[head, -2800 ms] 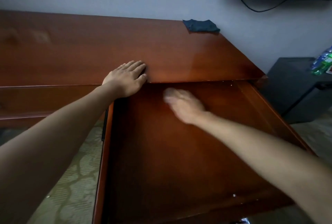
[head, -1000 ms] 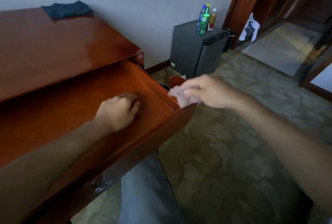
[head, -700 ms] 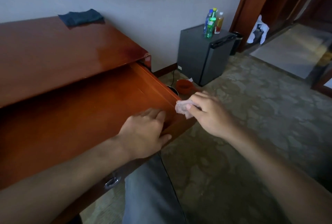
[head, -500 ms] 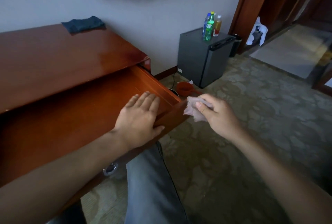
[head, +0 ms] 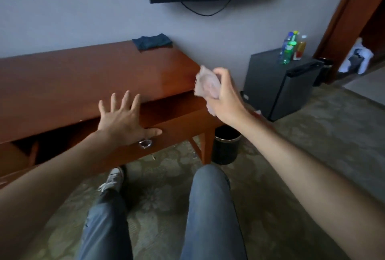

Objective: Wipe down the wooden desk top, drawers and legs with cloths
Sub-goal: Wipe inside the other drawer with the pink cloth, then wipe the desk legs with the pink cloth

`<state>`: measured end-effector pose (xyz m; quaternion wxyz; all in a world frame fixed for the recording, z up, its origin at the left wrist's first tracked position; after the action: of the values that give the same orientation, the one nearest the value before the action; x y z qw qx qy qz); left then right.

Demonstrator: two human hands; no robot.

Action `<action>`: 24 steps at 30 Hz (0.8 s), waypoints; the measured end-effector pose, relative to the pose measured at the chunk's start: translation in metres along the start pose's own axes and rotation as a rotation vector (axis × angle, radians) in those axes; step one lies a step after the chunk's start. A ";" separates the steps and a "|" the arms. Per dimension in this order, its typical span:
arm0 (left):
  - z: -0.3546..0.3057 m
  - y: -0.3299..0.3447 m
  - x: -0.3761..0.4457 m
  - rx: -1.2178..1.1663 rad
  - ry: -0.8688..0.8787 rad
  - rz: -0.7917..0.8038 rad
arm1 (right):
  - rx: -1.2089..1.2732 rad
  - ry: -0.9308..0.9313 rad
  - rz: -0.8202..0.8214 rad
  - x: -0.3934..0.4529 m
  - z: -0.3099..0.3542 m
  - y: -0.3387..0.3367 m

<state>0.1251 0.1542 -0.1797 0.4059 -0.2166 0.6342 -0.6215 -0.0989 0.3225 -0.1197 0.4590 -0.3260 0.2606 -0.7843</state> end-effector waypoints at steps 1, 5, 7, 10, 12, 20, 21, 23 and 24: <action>0.020 0.005 -0.006 -0.021 -0.022 0.020 | -0.059 -0.097 -0.002 0.018 0.020 0.011; 0.037 0.009 -0.017 0.025 -0.029 -0.035 | -0.252 -0.284 0.025 0.080 0.082 0.071; 0.035 0.004 -0.016 0.045 -0.054 -0.122 | -0.313 -0.284 0.064 0.103 0.092 0.105; 0.034 -0.013 -0.013 0.062 -0.072 -0.294 | -0.410 -0.206 0.260 0.121 0.083 0.154; 0.043 -0.021 -0.009 0.037 -0.024 -0.324 | -0.380 -0.113 0.458 0.120 0.071 0.165; 0.099 0.026 0.009 0.078 -0.036 -0.140 | -0.789 -0.198 0.542 0.104 0.066 0.179; 0.098 0.025 0.011 0.085 -0.040 -0.151 | -0.786 -0.234 0.480 0.105 0.068 0.178; 0.099 0.019 0.011 0.090 -0.064 -0.183 | -0.743 -0.334 0.285 0.106 0.077 0.170; 0.099 0.020 0.009 0.087 -0.072 -0.203 | -0.698 -0.377 0.184 0.103 0.081 0.165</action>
<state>0.2017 0.0890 -0.1908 0.3724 -0.2839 0.5664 -0.6782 0.0148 0.1493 -0.1561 0.4286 -0.5756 0.4505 -0.5310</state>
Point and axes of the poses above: each hand's wrist, its own x-axis towards the middle knuckle, its own y-axis out of the palm, z = x × y, the point moved 10 cm from there along x, towards the middle knuckle, and after that the axes turned 15 degrees about z, right-handed, at the moved point
